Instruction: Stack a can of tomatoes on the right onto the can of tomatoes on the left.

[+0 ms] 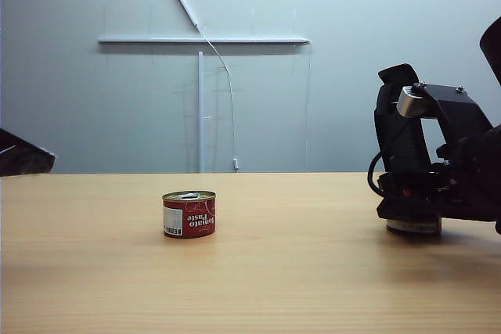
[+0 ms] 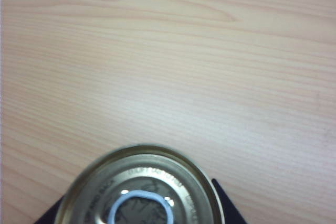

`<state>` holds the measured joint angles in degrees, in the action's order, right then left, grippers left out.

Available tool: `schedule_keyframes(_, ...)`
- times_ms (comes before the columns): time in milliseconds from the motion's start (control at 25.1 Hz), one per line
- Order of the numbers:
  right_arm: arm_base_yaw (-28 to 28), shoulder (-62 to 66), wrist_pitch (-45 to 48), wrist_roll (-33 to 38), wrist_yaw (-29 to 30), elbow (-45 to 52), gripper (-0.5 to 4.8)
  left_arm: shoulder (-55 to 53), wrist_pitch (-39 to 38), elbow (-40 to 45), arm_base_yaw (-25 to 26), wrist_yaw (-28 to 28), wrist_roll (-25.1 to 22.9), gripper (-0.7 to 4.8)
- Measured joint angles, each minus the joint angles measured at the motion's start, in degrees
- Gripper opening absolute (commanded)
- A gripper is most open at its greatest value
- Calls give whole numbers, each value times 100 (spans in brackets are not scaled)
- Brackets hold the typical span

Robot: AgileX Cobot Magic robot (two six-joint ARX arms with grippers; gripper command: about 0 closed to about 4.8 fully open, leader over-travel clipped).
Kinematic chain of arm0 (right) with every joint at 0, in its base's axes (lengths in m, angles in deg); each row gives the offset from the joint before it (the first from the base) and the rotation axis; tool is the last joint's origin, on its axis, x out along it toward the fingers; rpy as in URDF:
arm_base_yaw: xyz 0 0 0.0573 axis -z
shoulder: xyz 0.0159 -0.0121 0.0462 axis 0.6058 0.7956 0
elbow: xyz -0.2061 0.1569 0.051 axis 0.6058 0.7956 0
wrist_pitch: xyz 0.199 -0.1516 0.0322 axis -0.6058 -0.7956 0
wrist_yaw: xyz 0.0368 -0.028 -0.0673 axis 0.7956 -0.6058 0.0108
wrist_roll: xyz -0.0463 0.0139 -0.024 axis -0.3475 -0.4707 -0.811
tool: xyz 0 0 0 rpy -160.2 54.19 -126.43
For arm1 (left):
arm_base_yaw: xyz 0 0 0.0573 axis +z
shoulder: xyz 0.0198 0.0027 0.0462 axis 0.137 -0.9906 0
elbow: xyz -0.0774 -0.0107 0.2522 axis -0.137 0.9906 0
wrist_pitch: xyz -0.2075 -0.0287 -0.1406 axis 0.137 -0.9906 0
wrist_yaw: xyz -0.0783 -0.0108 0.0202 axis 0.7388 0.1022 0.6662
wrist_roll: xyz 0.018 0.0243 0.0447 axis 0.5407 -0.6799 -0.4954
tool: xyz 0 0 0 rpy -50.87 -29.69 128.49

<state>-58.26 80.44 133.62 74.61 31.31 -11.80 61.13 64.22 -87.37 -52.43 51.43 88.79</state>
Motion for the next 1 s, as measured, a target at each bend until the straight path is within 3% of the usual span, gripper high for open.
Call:
schedule_keyframes(120,-63,-37,289,11,619,-4,135,0,0,0,0,0,2,-4)
schedule_keyframes(239,-566,-142,284,251,1213,-597,136,2,0,-2,0,0,2,-4)
schedule_keyframes(399,-1169,-85,-1180,57,1360,-1829,136,2,0,-2,0,-2,0,-4)
schedule_keyframes(559,-1443,334,-1998,-437,1364,-2640,136,2,0,-2,0,0,2,-4)
schedule_keyframes(998,-1978,1095,-2105,-492,1644,-3187,139,2,0,0,0,-2,0,-4)
